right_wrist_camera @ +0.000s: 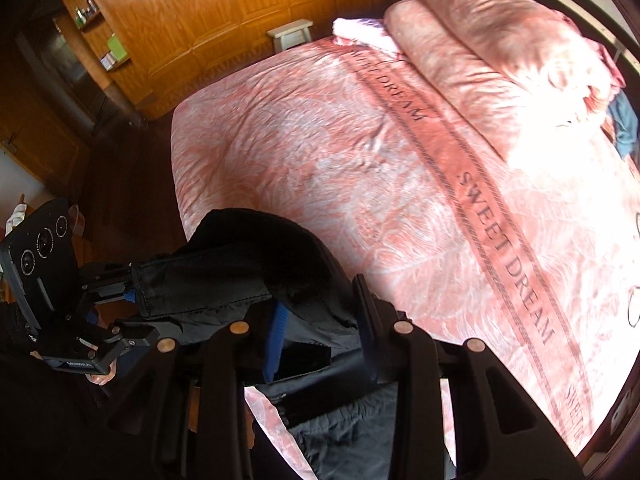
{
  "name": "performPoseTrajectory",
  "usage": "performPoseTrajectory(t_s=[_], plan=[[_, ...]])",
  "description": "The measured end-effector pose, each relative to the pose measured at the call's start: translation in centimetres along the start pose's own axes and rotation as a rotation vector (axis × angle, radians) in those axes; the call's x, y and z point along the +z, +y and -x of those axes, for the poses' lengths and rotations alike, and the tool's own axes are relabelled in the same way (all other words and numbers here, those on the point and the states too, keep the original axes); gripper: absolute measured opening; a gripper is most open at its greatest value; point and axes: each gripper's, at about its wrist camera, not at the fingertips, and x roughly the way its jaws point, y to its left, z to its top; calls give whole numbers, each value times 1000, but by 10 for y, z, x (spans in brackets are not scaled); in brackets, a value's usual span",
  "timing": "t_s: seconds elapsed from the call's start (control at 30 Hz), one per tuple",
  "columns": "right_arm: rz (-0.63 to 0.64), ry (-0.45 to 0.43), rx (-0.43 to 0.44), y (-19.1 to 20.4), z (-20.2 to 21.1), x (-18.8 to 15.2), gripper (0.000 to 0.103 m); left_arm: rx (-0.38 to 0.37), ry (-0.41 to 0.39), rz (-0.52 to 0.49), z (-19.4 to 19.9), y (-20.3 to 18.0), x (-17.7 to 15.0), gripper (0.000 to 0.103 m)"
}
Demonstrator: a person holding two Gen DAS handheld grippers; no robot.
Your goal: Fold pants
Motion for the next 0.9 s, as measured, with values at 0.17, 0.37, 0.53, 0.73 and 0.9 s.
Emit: performPoseTrajectory(t_s=[0.17,0.37,0.53,0.73,0.9], plan=[[-35,-29,-25,-12,24,-27,31,-21,15,-63,-6,-30,-1,30],[-81,-56,-51,-27,46,-60,31,-51,41,-127,-16,-64,-7,30],[-126,-74,-69,-42,60,-92,30,-71,73,-176,-30,-90,-14,30],[-175,-87,-88,-59,73,-130,30,-93,111,-236,-47,-120,-27,30],[-216,-95,-100,-75,79,-165,29,-107,146,-288,-65,-144,-41,30]])
